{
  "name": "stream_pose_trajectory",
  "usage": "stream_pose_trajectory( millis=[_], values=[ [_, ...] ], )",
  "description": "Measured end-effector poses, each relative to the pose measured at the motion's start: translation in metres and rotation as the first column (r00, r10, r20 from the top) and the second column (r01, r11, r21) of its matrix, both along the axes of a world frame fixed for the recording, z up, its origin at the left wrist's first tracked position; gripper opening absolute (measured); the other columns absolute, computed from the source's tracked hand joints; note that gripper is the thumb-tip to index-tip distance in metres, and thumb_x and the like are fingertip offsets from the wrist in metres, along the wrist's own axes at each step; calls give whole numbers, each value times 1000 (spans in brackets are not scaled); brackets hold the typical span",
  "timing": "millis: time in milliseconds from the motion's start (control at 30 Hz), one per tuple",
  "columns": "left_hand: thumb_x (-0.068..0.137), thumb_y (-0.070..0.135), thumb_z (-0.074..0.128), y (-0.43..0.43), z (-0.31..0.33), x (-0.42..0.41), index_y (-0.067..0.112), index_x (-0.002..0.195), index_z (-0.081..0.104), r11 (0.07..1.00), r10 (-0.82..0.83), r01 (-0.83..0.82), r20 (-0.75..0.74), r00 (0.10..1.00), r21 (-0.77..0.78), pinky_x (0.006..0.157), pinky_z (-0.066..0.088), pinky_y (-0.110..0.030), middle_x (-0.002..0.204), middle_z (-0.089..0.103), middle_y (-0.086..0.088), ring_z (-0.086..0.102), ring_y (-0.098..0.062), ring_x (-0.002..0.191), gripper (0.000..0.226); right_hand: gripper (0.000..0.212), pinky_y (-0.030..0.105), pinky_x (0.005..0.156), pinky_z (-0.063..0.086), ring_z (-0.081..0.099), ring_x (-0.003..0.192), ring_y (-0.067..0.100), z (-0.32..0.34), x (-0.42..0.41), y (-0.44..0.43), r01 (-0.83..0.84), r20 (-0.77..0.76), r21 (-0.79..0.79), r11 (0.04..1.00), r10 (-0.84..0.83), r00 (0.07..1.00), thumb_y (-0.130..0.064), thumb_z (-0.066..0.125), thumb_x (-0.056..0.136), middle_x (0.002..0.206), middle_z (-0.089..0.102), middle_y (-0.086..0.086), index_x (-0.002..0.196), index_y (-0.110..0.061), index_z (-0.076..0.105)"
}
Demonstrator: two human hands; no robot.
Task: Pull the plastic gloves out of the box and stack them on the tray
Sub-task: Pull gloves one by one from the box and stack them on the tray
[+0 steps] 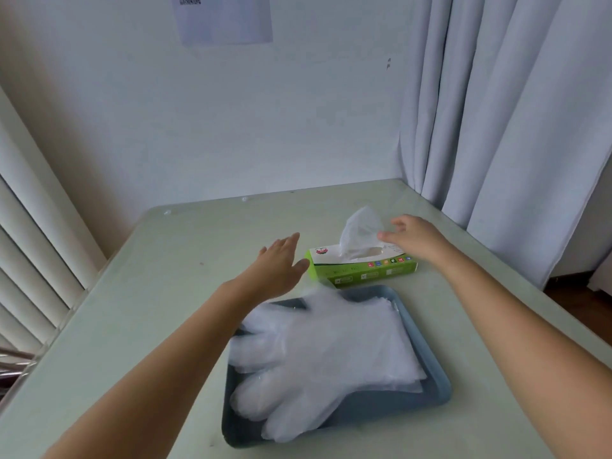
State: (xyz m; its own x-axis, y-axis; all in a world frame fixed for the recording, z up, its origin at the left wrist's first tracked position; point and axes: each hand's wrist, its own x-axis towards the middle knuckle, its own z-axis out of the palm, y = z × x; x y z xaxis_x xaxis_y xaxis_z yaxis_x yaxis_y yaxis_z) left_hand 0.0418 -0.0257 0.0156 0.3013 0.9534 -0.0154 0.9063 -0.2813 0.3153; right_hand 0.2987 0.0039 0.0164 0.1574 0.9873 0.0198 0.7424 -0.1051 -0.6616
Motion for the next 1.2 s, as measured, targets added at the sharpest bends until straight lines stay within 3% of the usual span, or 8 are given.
stream_pose_trajectory(
  millis=[167,267,433,533,733,833,933,1200],
  values=[
    [98,38,47,29,-8,23,11,152,16,997,-73,75,74,995,-17,115,15,-31,157,22,-6,23,-20,143,67,75,32,102,38,49,126,26,-19,5,43,72,-342,-121,990,-110,933,-32,74,81,142,46,11,140,-1,40],
    [92,43,57,41,-18,38,13,151,19,988,-86,100,120,989,-117,111,23,-29,155,27,-3,31,-18,139,76,55,30,87,45,61,103,24,-30,7,55,99,-401,-103,990,-132,907,-31,78,77,119,58,11,118,0,58],
    [87,50,61,59,-31,53,13,139,41,975,-21,53,150,988,-216,98,37,-31,134,49,-6,46,-24,122,67,55,28,83,45,62,96,24,-40,6,69,74,-388,-107,992,-110,915,-11,82,72,117,65,14,121,2,61],
    [87,49,62,59,-34,57,11,141,39,977,-22,59,178,984,-204,101,33,-32,136,46,-8,41,-24,124,70,34,23,64,43,55,74,16,-45,3,71,89,-442,-19,996,-88,893,-8,81,72,86,63,8,102,4,69],
    [86,52,61,61,-39,59,19,149,27,973,-31,67,163,986,-223,115,21,-41,150,32,-7,17,-30,143,80,13,31,75,46,55,73,16,-29,-5,60,166,-655,215,963,16,756,-17,74,81,71,69,0,75,-8,68],
    [87,49,61,61,-36,62,18,149,26,976,-29,59,143,989,-209,112,21,-37,150,31,-8,18,-27,142,77,18,20,69,44,54,63,5,-10,-8,48,207,-658,340,917,75,749,-15,71,83,58,65,-8,67,-8,65],
    [89,46,60,57,-33,62,17,150,23,978,-31,62,154,988,-200,113,17,-36,154,24,-9,13,-26,145,78,23,17,65,41,55,62,4,3,-7,39,284,-670,432,856,95,736,-13,70,83,61,63,-2,73,6,62],
    [89,46,61,57,-32,62,15,150,23,974,-33,61,128,991,-216,112,21,-34,154,27,-8,20,-26,143,79,23,22,68,44,52,72,14,64,28,4,485,-817,448,751,124,563,-14,70,83,69,57,6,61,-16,64]
  ],
)
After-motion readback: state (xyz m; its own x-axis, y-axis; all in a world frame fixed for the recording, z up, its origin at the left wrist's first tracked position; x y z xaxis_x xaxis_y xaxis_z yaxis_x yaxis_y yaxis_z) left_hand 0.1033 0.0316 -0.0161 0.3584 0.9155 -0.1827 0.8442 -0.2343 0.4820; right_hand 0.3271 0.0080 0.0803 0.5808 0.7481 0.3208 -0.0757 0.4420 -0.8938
